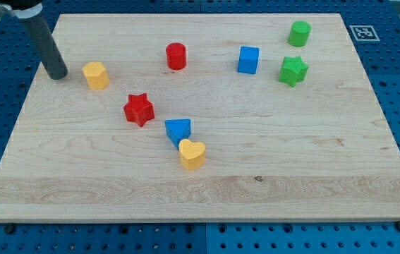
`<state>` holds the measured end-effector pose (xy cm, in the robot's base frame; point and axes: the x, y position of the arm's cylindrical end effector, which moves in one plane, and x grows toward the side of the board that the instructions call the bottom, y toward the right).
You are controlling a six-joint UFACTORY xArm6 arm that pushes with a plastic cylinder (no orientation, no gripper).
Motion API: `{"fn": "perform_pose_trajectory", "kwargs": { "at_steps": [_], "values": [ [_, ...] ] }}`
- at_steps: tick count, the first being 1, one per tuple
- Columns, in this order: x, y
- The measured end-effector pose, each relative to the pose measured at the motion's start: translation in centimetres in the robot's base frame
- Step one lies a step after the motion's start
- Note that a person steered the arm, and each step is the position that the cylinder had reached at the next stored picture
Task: Push the yellow hexagon to the top right of the red star
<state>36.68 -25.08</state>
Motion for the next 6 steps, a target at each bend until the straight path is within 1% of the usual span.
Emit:
{"fn": "perform_pose_trajectory", "kwargs": {
  "at_steps": [4,6],
  "values": [
    [0.4,7.1],
    [3.0,10.4]
  ]
}}
